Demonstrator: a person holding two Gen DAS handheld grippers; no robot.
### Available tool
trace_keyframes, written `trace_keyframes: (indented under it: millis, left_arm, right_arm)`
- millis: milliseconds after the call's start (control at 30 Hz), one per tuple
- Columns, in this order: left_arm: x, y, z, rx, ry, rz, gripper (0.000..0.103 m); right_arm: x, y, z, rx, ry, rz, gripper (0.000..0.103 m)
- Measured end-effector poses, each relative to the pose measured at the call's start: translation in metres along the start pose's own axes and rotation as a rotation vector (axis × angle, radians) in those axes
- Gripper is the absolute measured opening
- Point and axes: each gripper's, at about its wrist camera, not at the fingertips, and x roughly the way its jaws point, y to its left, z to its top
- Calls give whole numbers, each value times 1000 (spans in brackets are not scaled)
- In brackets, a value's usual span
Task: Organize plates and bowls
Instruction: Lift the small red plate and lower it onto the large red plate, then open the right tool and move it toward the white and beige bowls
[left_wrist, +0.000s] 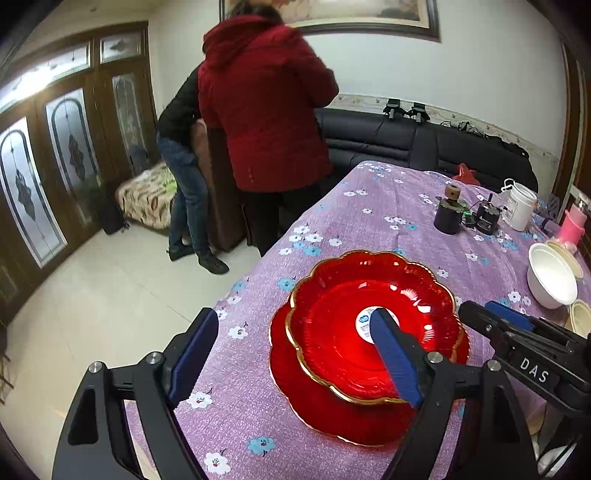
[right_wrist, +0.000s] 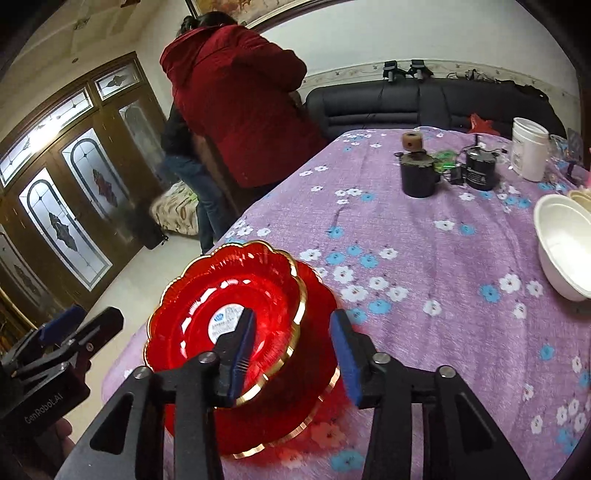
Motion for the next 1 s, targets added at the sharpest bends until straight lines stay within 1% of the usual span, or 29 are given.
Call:
trace_keyframes:
  millis: [167,333,800,933,1000]
  left_arm:
    - [-9,-24,-2,53,-5,-15,85]
    - [-15,-52,-6,108,1,-39,86]
    - [-20,-120,-17,237,21,-71,86]
    - [-19,-133,-20,254,40,-112,86]
    - [-21,-139,-21,244,48,-159,86]
  right_arm:
    - [-13,-19,-11,9,5,-20,49]
    - [-27,-49,-19,68,-2,-38,50]
    - [-53,-122,-36,199,-26,-68,52]
    - [-62,-142,-38,232,-37,-74,52]
    - [-74,-155,-37,254,-68,-81,52]
